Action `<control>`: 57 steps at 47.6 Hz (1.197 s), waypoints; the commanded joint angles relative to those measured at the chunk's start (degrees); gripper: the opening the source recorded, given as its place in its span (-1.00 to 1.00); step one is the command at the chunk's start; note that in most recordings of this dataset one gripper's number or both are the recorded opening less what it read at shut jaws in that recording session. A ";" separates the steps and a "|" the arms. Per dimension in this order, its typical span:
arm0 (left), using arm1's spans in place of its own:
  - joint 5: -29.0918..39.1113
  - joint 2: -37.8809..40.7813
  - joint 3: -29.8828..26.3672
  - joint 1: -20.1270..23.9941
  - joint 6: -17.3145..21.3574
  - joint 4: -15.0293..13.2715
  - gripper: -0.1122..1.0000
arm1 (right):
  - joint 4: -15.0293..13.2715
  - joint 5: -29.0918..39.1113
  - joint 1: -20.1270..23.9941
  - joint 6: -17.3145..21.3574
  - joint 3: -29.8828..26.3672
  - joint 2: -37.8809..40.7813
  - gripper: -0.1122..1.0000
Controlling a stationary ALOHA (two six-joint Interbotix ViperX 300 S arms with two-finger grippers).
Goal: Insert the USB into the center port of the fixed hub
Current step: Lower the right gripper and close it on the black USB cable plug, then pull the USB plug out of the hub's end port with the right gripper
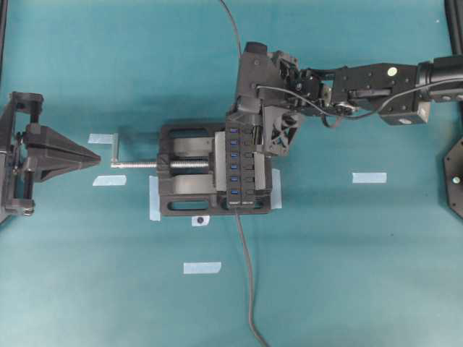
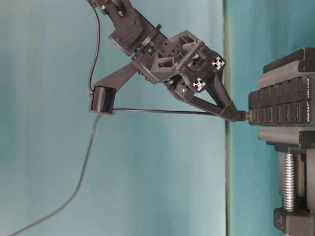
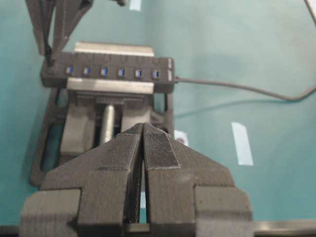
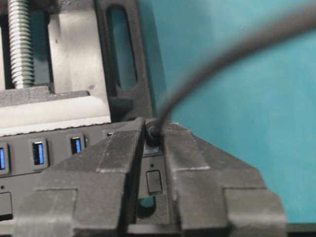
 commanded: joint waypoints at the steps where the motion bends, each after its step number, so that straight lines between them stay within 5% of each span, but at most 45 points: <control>1: -0.26 0.26 -1.05 0.09 -0.09 0.18 -0.80 | -0.09 -0.18 0.26 -0.44 -1.23 -0.79 -0.57; 57: -0.44 0.18 -1.23 0.09 -0.18 0.18 -0.80 | 0.35 6.59 2.55 0.00 -4.22 -5.45 -0.60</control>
